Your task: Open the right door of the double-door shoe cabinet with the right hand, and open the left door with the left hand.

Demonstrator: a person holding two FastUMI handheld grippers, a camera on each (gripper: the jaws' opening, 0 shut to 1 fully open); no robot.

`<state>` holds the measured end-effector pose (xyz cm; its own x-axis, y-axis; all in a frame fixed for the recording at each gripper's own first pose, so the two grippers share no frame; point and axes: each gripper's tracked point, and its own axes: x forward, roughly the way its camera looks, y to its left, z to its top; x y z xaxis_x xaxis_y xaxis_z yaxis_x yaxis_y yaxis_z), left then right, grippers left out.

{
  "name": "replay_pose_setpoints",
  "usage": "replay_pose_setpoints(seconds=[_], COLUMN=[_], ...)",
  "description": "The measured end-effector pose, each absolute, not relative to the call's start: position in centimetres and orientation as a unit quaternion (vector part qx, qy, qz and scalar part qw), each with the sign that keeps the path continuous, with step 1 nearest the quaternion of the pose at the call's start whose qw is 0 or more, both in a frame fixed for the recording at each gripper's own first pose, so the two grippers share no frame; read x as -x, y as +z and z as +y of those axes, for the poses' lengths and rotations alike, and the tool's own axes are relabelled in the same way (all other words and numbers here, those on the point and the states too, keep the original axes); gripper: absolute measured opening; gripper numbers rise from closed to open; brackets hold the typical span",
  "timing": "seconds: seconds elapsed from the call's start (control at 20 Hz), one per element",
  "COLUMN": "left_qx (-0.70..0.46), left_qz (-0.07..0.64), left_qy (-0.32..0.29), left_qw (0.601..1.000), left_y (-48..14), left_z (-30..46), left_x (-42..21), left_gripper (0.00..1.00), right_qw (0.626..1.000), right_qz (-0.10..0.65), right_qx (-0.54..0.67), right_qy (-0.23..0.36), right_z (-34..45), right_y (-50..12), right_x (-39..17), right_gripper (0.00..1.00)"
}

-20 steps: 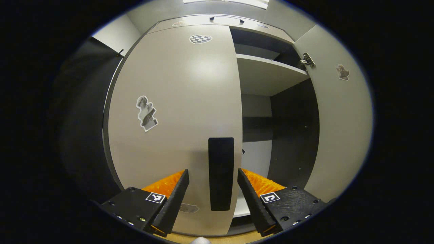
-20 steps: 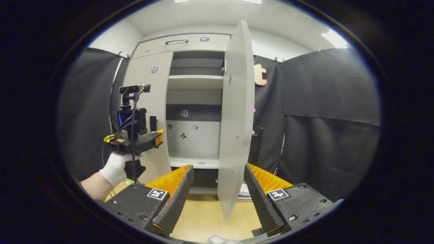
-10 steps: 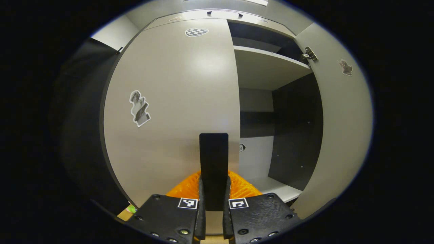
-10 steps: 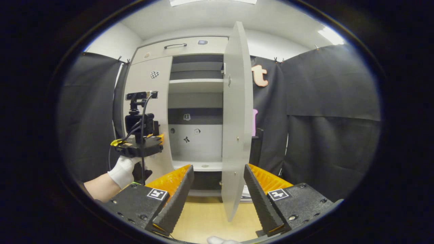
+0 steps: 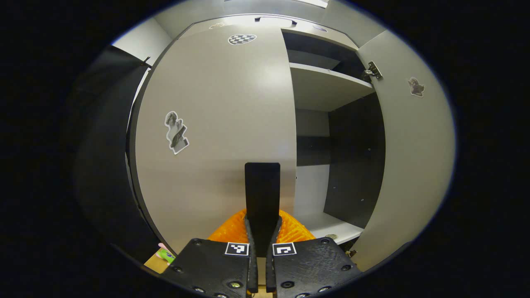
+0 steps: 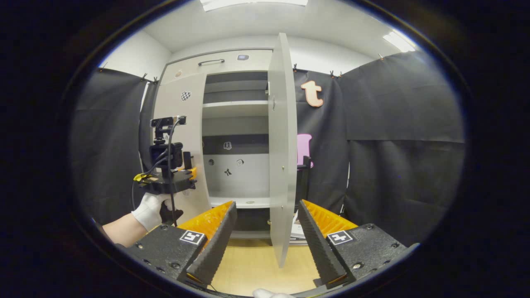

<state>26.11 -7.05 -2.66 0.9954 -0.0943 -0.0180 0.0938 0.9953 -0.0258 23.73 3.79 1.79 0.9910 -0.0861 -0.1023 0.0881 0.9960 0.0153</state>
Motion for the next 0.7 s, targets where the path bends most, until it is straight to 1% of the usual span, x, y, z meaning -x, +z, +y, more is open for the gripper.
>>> replay_pose_setpoints(seconds=[0.45,0.7], left_qx=[0.015,0.017], left_qz=[0.010,0.012], left_qy=[-0.059,-0.057], left_qw=[0.998,0.998], left_y=[-2.5,-2.5], left_z=[-5.5,-3.7], left_x=[-22.0,-19.8], left_gripper=[0.06,0.06], right_qw=[0.999,0.999], right_qz=[0.046,0.050], right_qx=[-0.003,-0.006], right_qy=[-0.024,0.011], right_z=[5.8,9.1], right_y=[1.7,0.9], right_x=[-20.3,-20.3], right_gripper=[0.93,0.93])
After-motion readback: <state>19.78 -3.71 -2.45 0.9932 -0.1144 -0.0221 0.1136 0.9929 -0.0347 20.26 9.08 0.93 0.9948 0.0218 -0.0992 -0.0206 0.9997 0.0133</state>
